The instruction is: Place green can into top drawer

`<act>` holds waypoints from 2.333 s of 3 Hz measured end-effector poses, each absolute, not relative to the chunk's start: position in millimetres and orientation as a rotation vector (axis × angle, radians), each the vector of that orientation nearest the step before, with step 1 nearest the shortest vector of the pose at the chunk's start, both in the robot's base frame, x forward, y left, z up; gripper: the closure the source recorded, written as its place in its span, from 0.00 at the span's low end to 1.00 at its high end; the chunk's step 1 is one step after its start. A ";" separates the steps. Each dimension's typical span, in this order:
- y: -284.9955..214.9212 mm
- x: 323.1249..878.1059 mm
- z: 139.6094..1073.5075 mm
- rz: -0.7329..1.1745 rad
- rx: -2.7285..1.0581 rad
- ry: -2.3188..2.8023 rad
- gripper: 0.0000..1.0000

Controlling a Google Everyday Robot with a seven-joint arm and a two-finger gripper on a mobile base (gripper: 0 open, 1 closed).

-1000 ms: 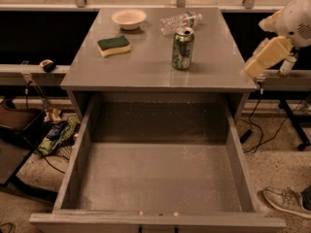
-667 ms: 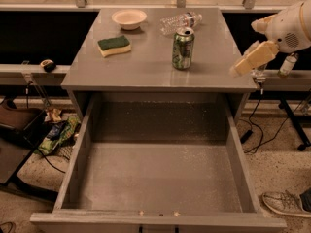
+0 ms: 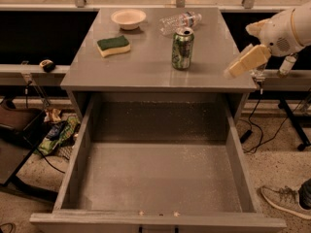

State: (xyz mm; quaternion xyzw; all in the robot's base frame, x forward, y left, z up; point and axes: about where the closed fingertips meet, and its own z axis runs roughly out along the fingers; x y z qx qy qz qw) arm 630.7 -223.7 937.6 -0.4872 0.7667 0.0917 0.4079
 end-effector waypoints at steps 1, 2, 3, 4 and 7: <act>-195.4 650.2 901.6 0.364 -1.177 1.862 0.00; -150.0 686.5 887.0 0.495 -1.115 1.743 0.00; -112.9 714.9 882.2 0.592 -1.091 1.645 0.00; -84.9 736.6 879.9 0.663 -1.060 1.565 0.17; -67.4 752.4 882.7 0.706 -1.034 1.498 0.86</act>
Offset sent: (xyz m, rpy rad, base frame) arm 0.0985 0.1191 -0.0613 0.4632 -0.1043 0.1298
